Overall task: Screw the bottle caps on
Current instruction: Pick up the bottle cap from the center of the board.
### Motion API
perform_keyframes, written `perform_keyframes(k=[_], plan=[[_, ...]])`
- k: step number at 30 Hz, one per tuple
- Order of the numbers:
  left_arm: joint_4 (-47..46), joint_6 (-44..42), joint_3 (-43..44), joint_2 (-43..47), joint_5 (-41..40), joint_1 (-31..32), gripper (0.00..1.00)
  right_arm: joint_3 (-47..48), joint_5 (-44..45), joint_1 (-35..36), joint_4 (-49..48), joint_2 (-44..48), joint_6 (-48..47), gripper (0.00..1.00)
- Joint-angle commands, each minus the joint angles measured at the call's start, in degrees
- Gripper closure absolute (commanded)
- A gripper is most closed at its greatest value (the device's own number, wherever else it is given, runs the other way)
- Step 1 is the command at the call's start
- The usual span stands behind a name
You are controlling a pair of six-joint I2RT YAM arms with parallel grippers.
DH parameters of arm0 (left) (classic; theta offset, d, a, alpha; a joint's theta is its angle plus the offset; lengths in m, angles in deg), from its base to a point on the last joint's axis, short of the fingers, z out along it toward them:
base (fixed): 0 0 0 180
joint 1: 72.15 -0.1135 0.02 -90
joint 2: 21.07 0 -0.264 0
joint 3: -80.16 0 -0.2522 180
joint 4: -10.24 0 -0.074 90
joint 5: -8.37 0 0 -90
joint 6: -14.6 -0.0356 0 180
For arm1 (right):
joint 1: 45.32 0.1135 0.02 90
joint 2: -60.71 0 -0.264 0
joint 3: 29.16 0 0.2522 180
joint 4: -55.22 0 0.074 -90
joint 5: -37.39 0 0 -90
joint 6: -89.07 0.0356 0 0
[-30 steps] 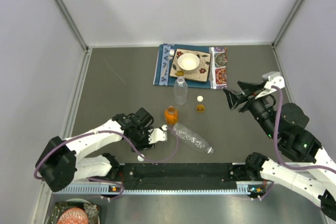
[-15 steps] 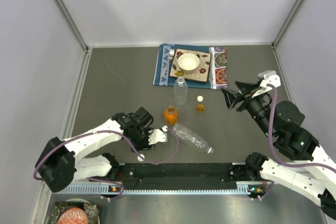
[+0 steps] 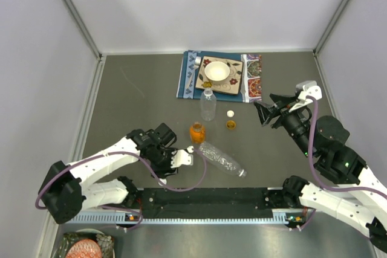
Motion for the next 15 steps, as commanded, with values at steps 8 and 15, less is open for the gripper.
perform_keyframes(k=[8,15], plan=[[-1.4,-0.7,-2.5,-0.8,-3.4,3.4,0.44,0.2,0.3,-0.2,0.0,-0.2,0.7,0.39],[-5.2,1.7,-3.3,-3.6,-6.5,6.8,0.43,0.4,0.3,-0.2,0.0,-0.5,0.6,0.39]])
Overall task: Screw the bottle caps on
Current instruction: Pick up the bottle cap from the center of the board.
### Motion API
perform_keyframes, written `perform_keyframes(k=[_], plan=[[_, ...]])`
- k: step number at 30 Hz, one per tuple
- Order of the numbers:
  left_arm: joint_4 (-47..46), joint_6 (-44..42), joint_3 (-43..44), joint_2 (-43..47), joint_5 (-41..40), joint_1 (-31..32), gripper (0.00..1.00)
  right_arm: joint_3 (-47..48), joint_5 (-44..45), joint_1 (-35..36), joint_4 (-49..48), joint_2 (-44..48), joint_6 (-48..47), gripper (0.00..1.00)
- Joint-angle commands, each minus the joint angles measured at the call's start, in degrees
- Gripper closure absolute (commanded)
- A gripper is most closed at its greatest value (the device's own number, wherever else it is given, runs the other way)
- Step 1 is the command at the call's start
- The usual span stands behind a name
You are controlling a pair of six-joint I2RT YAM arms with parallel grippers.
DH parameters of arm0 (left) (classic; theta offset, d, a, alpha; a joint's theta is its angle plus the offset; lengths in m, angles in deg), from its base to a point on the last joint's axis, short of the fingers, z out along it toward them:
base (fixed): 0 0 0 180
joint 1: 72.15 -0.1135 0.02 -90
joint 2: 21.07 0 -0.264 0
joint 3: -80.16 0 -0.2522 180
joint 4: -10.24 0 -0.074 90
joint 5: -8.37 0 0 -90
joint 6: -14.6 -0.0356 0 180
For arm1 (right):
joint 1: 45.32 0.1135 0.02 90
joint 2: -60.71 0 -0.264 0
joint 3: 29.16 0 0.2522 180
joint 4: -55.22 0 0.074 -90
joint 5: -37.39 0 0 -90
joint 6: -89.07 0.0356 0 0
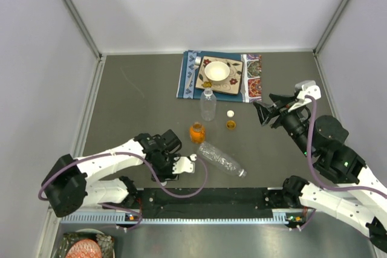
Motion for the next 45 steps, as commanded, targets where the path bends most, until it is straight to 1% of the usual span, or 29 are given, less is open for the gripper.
perform_keyframes(k=[1,7,10,11,14,15,17,18,19,23,24,26,27,28,29,30,31,33,34,35,36,37,38,39,40,41,42,43,45], plan=[[-3.8,1.4,-1.1,-1.8,-3.0,2.3,0.43,0.5,0.3,-0.2,0.0,-0.3,0.5,0.39],[-6.4,2.5,-2.0,-3.6,-4.4,3.3,0.43,1.0,0.1,-0.2,0.5,-0.1,0.2,0.39],[-7.9,2.6,-2.8,-3.9,-5.3,3.3,0.49,1.3,-0.4,-0.2,0.6,0.1,0.4,0.39],[-8.2,2.6,-2.9,-4.0,-5.7,3.4,0.56,1.4,-0.5,-0.1,0.7,0.1,0.5,0.39],[-9.0,3.1,-3.0,-4.8,-6.0,3.8,0.69,1.6,-1.0,-0.1,0.7,0.4,0.7,0.39],[-9.2,3.2,-2.8,-5.0,-6.0,3.9,0.76,1.6,-1.2,-0.2,0.8,0.4,0.8,0.39],[-9.6,3.4,-2.5,-5.4,-5.9,4.1,0.85,1.6,-1.5,-0.2,1.0,0.5,1.3,0.39],[-9.6,3.5,-2.3,-5.5,-6.0,4.2,0.95,1.7,-1.7,-0.2,1.2,0.6,1.4,0.4],[-9.8,3.6,-2.2,-5.9,-6.0,4.3,1.0,1.7,-1.9,-0.2,1.2,0.6,1.7,0.4],[-10.4,5.2,-0.8,-6.4,-6.7,4.4,1.0,2.1,-4.8,-0.2,1.2,0.9,2.1,0.41],[-10.1,5.6,1.0,-6.3,-6.7,4.3,1.0,2.4,-5.8,-0.2,1.2,0.9,2.2,0.41],[-8.2,7.2,3.9,-5.0,-4.9,3.7,1.0,3.3,-11.0,-0.2,1.1,0.7,1.4,0.37],[-7.2,7.9,7.7,-4.4,-4.1,3.3,1.0,3.9,-12.6,-0.2,1.1,0.6,1.1,0.36],[-6.0,8.6,10.3,-3.5,-3.0,2.6,1.0,4.3,-14.1,-0.2,1.1,0.6,0.9,0.31],[-4.7,9.8,12.8,-3.3,0.6,0.6,1.0,5.1,-16.7,-0.2,0.9,0.8,0.6,0.29],[-1.9,10.6,18.3,-3.3,2.6,-0.5,1.0,5.3,-18.6,-0.2,0.6,1.0,0.2,0.25],[-0.6,11.1,20.8,-3.4,4.9,-1.7,1.0,5.4,-20.7,-0.1,0.3,1.5,-0.4,0.2],[2.6,12.7,27.7,-3.5,10.4,-4.4,1.0,4.6,-26.4,-0.2,-2.2,3.1,-0.9,0.14],[3.4,12.9,29.6,-3.5,12.1,-5.2,1.0,4.3,-28.1,-0.2,-3.0,3.6,-1.1,0.13],[4.2,13.7,31.5,-3.4,14.1,-6.7,1.0,4.3,-31.0,-0.1,-3.5,3.8,-1.1,0.14],[4.8,14.0,34.5,-3.2,18.9,-7.6,1.0,4.6,-32.4,-0.2,-3.7,3.6,-0.9,0.18],[5.5,14.4,35.9,-3.0,20.9,-8.4,1.0,5.1,-34.0,-0.2,-3.4,3.2,-0.6,0.27],[6.0,15.1,37.2,-3.0,23.3,-9.7,1.0,6.2,-38.1,-0.2,-3.2,2.5,-0.6,0.38],[6.2,15.5,39.6,-2.8,27.0,-10.3,1.0,6.9,-39.8,-0.2,-2.5,1.0,-0.6,0.74],[6.3,15.8,40.8,-3.0,29.2,-10.9,1.0,7.8,-41.7,-0.2,-2.0,0.2,-0.5,0.9],[6.3,17.0,41.9,-3.1,30.9,-11.8,1.0,9.2,-42.6,-0.2,-1.7,-0.6,-0.5,1.0],[6.1,17.8,44.3,-3.3,32.7,-12.5,1.0,9.7,-43.3,-0.2,-1.4,-1.1,-0.7,1.0],[5.8,18.8,45.5,-3.9,36.7,-13.1,1.0,10.1,-45.4,-0.2,-1.5,-2.4,-0.8,1.0],[3.4,23.0,48.9,-4.5,40.8,-14.7,1.0,11.3,-45.8,-0.2,-1.5,-3.6,-1.3,1.0]])
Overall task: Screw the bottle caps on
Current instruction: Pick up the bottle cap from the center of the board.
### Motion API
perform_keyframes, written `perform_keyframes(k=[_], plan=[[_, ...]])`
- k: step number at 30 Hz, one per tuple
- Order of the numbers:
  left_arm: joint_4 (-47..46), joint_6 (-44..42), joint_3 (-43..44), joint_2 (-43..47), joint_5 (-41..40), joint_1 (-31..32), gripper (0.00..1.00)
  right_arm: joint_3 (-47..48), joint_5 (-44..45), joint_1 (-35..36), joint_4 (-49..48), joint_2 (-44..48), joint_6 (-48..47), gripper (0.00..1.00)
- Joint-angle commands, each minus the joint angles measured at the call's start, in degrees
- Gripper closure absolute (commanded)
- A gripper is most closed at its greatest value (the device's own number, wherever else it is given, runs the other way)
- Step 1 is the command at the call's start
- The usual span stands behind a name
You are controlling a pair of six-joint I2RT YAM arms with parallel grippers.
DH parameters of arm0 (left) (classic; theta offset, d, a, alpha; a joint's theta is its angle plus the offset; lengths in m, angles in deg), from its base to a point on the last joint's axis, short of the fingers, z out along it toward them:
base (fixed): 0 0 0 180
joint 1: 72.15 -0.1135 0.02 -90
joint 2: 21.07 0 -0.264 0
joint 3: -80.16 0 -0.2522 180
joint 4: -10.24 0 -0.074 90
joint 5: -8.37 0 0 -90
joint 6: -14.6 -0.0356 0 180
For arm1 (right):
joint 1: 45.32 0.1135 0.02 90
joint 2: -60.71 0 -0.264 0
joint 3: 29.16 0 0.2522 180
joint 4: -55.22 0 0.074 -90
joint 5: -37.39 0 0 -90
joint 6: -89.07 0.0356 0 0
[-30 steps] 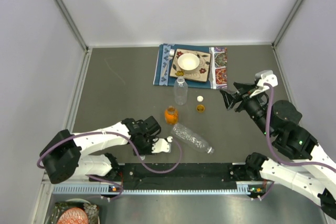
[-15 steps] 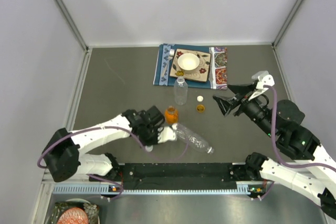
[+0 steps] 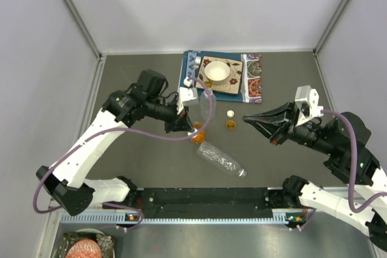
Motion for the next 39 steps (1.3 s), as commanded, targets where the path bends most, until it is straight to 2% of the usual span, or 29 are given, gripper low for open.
perform_keyframes(k=[1,2,4,5,6,7,8,9,10,12,13,14,22,31,39], plan=[[-2.9,8.6,7.0,-0.8,18.5,-2.9,1.0,3.8,-5.8,-0.2,-1.0,-3.7,-1.2,0.98],[-9.4,15.2,7.3,-0.7,21.0,-4.1,1.0,4.1,-5.0,-0.2,-1.1,-3.9,-2.5,0.93],[-17.7,22.9,7.3,-0.8,26.3,-4.9,1.0,3.9,-1.9,-0.2,-2.5,-4.4,-4.4,0.84],[-27.5,32.1,6.9,-0.8,27.6,-5.2,1.0,2.9,-1.7,-0.2,-3.9,-4.6,-5.4,0.81],[-34.6,37.4,5.4,-1.0,28.6,-5.2,1.0,2.2,-1.7,-0.1,-5.2,-4.8,-5.5,0.67],[-41.0,43.3,4.4,-1.5,29.9,-5.2,1.0,1.4,-1.9,-0.2,-6.7,-4.8,-7.2,0.6],[-47.2,55.5,3.5,-2.3,32.7,-5.2,1.0,-0.2,-2.2,-0.2,-10.1,-4.8,-7.3,0.55],[-65.5,62.9,1.1,-4.1,34.3,-5.2,1.0,-0.9,-2.7,-0.2,-11.4,-4.7,-7.3,0.46],[-74.2,77.8,-0.4,-5.0,34.6,-5.2,1.0,-1.8,-3.7,-0.2,-13.2,-4.7,-7.2,0.43],[-97.1,90.6,-4.0,-7.8,34.9,-5.2,1.0,-3.9,-5.3,-0.2,-16.7,-4.7,-7.3,0.38],[-102.2,99.4,-4.5,-8.6,34.7,-5.2,1.0,-5.1,-6.9,-0.2,-18.7,-4.8,-7.4,0.36],[-105.5,102.4,-5.3,-9.3,34.2,-5.2,1.0,-5.9,-7.5,-0.2,-20.9,-4.9,-7.8,0.35],[-115.7,113.0,-7.6,-11.9,32.1,-4.9,1.0,-9.1,-8.9,-0.2,-28.3,-6.5,-11.9,0.35],[-115.2,112.4,-8.4,-12.3,30.6,-3.3,1.0,-10.8,-6.1,0.0,-35.5,-9.6,-16.2,0.38],[-113.8,111.6,-8.3,-13.7,29.2,-3.3,1.0,-10.8,-5.5,0.4,-37.5,-11.2,-16.7,0.42]])
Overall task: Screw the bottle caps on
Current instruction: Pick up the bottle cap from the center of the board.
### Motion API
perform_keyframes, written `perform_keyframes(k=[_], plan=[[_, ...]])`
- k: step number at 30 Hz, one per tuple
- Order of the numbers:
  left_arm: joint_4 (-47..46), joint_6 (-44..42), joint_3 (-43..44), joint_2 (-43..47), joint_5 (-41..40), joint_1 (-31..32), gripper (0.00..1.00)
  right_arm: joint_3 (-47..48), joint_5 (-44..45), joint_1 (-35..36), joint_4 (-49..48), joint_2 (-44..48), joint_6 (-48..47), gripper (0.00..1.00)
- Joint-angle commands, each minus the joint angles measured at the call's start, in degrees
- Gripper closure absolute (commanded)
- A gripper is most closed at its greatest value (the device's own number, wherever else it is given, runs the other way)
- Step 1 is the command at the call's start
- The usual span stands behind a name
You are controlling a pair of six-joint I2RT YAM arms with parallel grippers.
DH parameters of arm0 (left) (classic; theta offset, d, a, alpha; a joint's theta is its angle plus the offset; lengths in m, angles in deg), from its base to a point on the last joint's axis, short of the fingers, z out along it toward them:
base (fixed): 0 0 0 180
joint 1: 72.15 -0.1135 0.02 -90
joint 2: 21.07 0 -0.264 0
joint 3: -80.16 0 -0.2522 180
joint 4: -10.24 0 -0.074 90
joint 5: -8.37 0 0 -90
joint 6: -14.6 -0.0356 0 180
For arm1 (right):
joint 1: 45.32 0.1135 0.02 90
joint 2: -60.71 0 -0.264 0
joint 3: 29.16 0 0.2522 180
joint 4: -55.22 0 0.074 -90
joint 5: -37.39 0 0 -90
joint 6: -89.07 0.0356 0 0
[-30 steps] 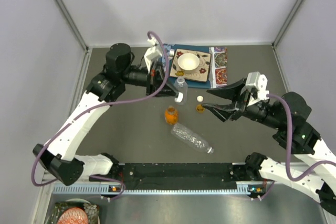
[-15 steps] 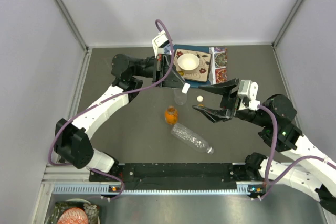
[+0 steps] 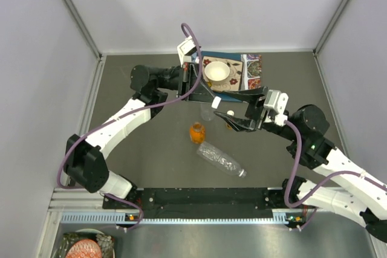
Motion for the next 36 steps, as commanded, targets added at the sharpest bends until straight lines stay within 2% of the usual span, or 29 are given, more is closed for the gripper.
perform_keyframes(k=[1,6,16,26,29,31,33,34,35,36], plan=[[-1.5,-0.6,-0.4,-0.6,-1.8,0.1,1.0,-0.2,0.6,0.4,-4.7,0.0,-0.9,0.43],[-1.1,-0.8,-0.6,-0.7,-2.0,0.1,1.0,-0.2,0.5,0.4,-5.1,-0.4,-0.5,0.49],[-1.2,-0.8,-0.6,-0.7,-2.2,0.1,1.0,0.1,-0.6,0.5,-5.4,-2.3,0.9,0.55],[-0.1,-2.3,-1.7,-0.2,-2.4,0.1,1.0,-0.4,0.1,0.4,-6.0,-1.3,2.7,0.78],[2.4,-4.4,-1.9,-0.1,-2.2,0.0,1.0,-0.4,0.1,0.4,-5.2,-0.4,3.3,0.83],[5.9,-9.2,-1.2,-0.1,-1.7,-0.2,1.0,0.6,0.2,0.4,-2.2,0.4,4.2,0.86],[16.1,-17.3,0.1,-0.4,-1.3,-0.6,0.84,2.8,0.1,0.4,1.4,1.4,5.2,0.87],[19.4,-20.5,1.7,-0.5,-1.3,-0.9,0.65,3.7,0.2,0.4,6.1,2.4,5.8,0.87],[28.8,-23.9,3.0,-0.9,-1.4,-1.1,0.56,4.6,0.4,0.4,8.3,3.1,6.2,0.87],[34.7,-33.9,4.3,-0.9,-1.8,-1.6,0.47,6.1,1.0,0.4,10.6,3.8,6.4,0.87]])
